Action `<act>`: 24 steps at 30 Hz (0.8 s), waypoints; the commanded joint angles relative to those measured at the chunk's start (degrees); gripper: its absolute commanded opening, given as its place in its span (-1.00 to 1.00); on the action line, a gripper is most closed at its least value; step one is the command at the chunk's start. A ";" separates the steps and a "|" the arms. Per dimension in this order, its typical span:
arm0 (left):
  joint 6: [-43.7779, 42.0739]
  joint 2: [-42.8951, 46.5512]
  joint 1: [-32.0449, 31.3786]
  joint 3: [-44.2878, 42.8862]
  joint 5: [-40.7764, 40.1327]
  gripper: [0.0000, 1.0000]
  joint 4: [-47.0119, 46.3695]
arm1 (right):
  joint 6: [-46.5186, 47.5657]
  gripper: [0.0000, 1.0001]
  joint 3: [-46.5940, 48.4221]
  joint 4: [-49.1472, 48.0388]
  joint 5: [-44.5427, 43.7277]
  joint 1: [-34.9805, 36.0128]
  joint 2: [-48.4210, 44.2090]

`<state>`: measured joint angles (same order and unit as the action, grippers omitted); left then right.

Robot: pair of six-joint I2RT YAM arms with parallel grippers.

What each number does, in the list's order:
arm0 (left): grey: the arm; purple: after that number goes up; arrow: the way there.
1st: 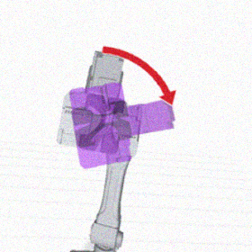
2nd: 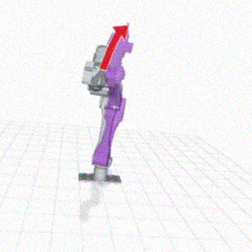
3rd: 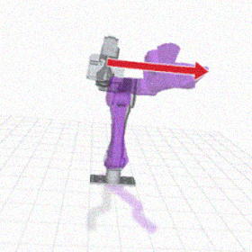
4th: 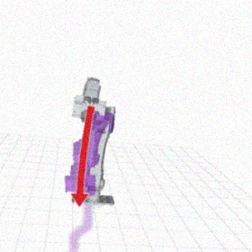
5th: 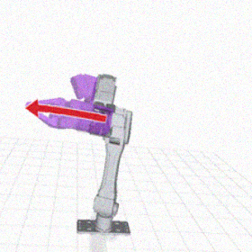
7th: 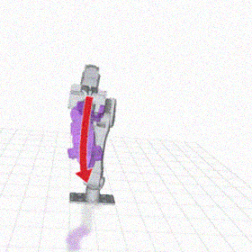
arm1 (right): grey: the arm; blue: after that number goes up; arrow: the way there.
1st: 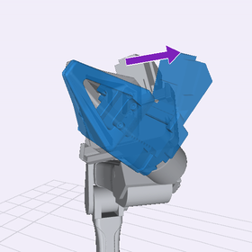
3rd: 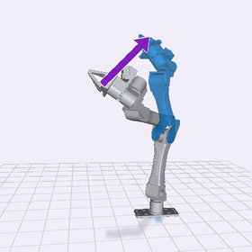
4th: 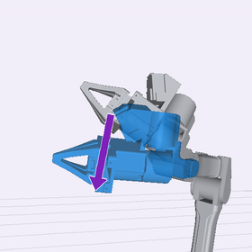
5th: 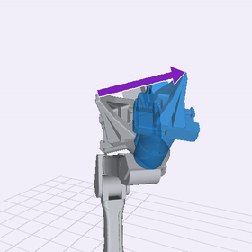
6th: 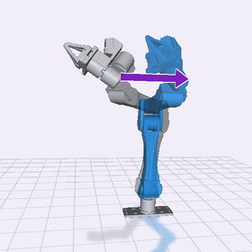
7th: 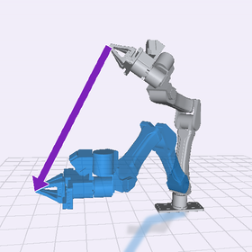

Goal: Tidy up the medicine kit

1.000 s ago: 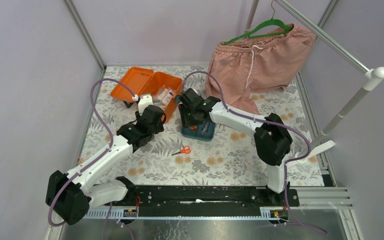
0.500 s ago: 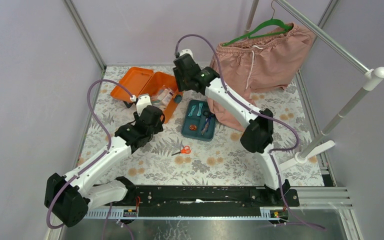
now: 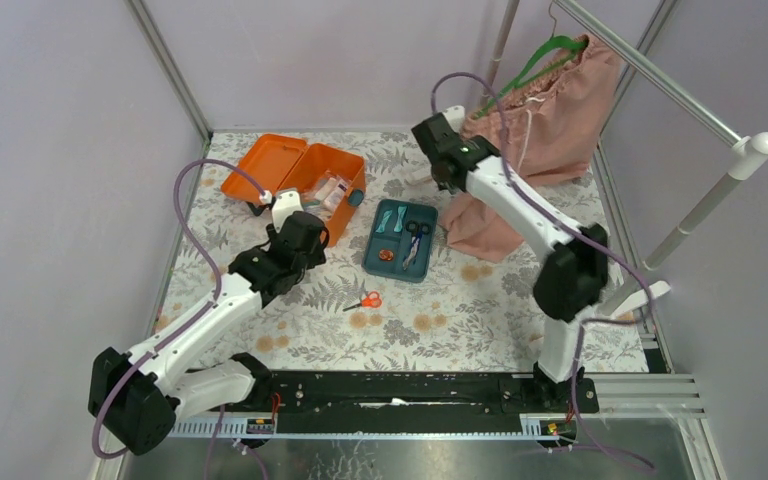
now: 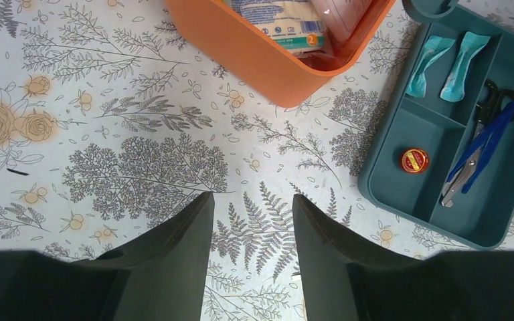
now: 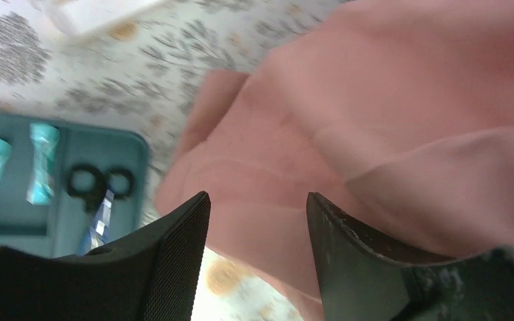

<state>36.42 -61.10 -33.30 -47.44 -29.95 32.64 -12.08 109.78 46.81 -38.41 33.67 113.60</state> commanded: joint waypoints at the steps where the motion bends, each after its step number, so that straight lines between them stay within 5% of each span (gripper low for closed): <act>1: -1.44 -2.01 0.52 -2.03 -0.36 0.10 -1.30 | -3.75 0.29 -10.66 2.36 -10.06 -0.75 -19.88; 9: -1.66 -5.16 0.52 -2.10 3.80 0.09 -3.81 | -10.39 0.31 -26.16 5.42 -8.02 -5.75 -41.69; 17: -3.42 -7.25 0.49 -1.61 9.86 0.10 -6.32 | -1.20 0.33 -32.48 -7.03 23.85 -5.74 -47.77; 24: -1.22 -8.30 -6.31 1.17 12.25 0.15 -7.22 | -0.77 0.36 -40.64 -13.36 35.50 -5.72 -46.17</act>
<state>34.41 -68.49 -34.52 -47.79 -19.57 28.80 -14.48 72.71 39.16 -13.32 27.70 66.81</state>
